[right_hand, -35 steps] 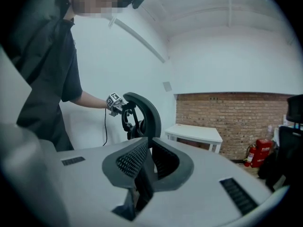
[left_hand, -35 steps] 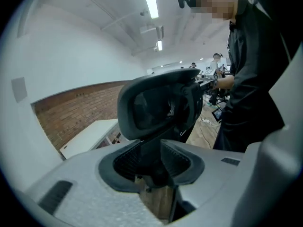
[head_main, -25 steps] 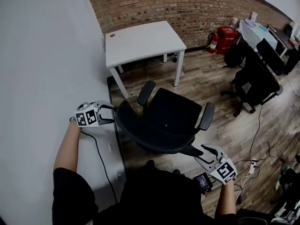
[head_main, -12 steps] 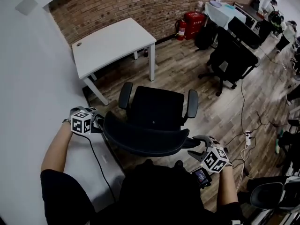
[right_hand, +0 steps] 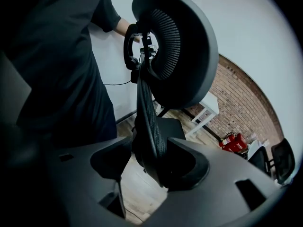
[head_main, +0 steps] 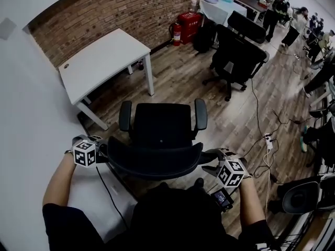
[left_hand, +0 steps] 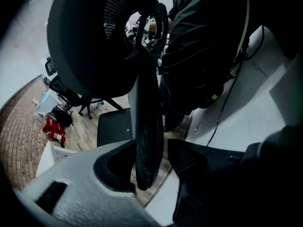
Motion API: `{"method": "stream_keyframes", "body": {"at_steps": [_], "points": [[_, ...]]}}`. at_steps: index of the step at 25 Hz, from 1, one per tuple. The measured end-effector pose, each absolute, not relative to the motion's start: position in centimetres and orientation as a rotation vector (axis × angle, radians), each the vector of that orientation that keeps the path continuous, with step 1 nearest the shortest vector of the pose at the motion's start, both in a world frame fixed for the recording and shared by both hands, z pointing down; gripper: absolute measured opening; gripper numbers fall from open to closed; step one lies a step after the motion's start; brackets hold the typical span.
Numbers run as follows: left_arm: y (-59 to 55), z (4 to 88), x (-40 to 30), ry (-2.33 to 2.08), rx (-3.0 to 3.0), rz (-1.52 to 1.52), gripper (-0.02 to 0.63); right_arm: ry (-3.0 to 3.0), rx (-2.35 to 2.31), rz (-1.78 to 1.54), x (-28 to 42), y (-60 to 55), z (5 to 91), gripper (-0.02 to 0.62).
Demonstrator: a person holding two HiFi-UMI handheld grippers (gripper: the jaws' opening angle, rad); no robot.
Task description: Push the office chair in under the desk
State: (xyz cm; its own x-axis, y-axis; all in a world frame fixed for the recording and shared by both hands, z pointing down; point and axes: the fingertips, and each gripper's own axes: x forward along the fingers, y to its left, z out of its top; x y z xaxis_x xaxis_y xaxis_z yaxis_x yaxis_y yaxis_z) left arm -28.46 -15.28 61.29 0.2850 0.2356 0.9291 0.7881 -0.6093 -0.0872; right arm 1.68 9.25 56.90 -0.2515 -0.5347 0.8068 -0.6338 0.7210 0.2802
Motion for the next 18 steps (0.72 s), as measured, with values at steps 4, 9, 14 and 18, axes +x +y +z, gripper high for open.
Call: {"method": "stream_keyframes", "body": {"at_steps": [4,9,14,18], "points": [[-15.7,61.3,-28.0,-0.916,-2.013,-1.301,0.167,-1.886,0.917,0.087,1.9,8.7,57.0,0.183],[-15.5,61.2,-28.2,-0.929,-2.053,-1.306,0.164,-1.892,0.889,0.060,1.6,8.9,57.0,0.170],[-15.1,61.7,-28.0,-0.885,-2.115,-1.307,0.161,-1.917,0.846,0.033,1.9,9.0,57.5,0.163],[-14.0,62.1,-27.6,-0.837,-2.141,-1.327,0.158,-1.948,0.805,0.023,2.8,9.3,57.8,0.158]]}}
